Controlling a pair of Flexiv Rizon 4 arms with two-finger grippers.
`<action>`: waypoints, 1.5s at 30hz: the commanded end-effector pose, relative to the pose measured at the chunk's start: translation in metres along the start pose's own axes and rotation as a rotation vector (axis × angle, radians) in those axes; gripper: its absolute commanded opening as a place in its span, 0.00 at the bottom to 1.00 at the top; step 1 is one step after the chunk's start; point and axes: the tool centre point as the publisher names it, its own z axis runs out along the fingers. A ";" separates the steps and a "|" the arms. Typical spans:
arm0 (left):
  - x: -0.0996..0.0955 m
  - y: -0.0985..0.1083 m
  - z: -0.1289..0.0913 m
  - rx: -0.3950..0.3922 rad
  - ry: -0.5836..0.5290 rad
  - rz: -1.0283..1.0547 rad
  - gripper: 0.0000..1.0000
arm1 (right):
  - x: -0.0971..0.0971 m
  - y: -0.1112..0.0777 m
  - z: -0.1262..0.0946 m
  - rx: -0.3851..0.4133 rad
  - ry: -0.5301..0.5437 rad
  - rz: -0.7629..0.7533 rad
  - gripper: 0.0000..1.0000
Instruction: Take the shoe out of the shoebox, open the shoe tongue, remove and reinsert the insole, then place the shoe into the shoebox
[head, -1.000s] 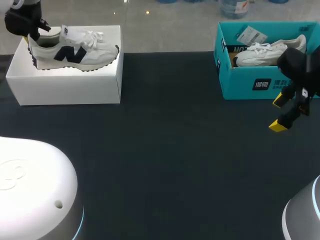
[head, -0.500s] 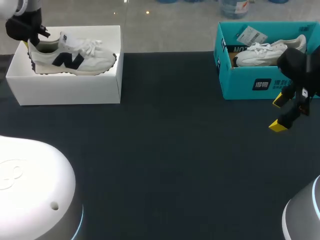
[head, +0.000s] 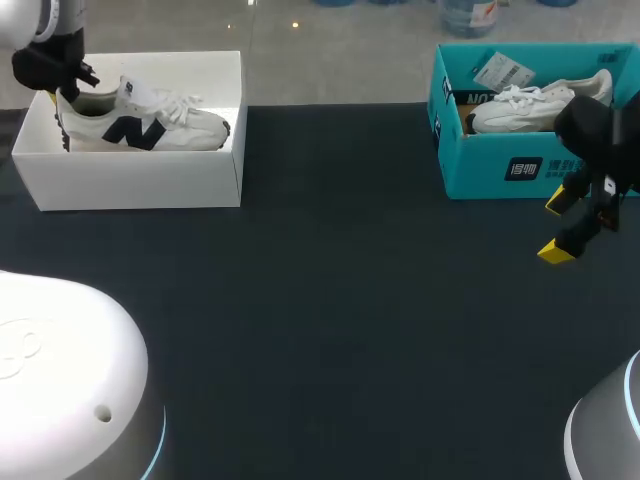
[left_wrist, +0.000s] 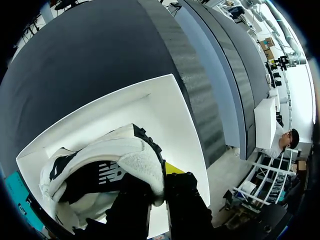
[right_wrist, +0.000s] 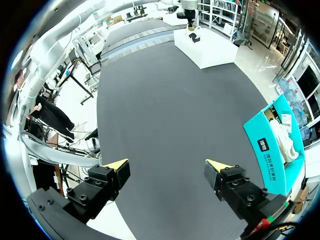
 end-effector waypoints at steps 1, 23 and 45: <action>-0.002 -0.001 0.010 0.000 -0.003 0.006 0.00 | -0.002 0.001 0.001 0.004 0.003 0.000 1.00; -0.015 -0.021 0.067 0.092 -0.013 0.030 0.00 | -0.002 0.001 0.001 0.004 0.003 0.000 1.00; -0.010 -0.018 0.044 0.035 0.023 0.010 1.00 | -0.002 0.001 0.001 0.004 0.003 0.000 1.00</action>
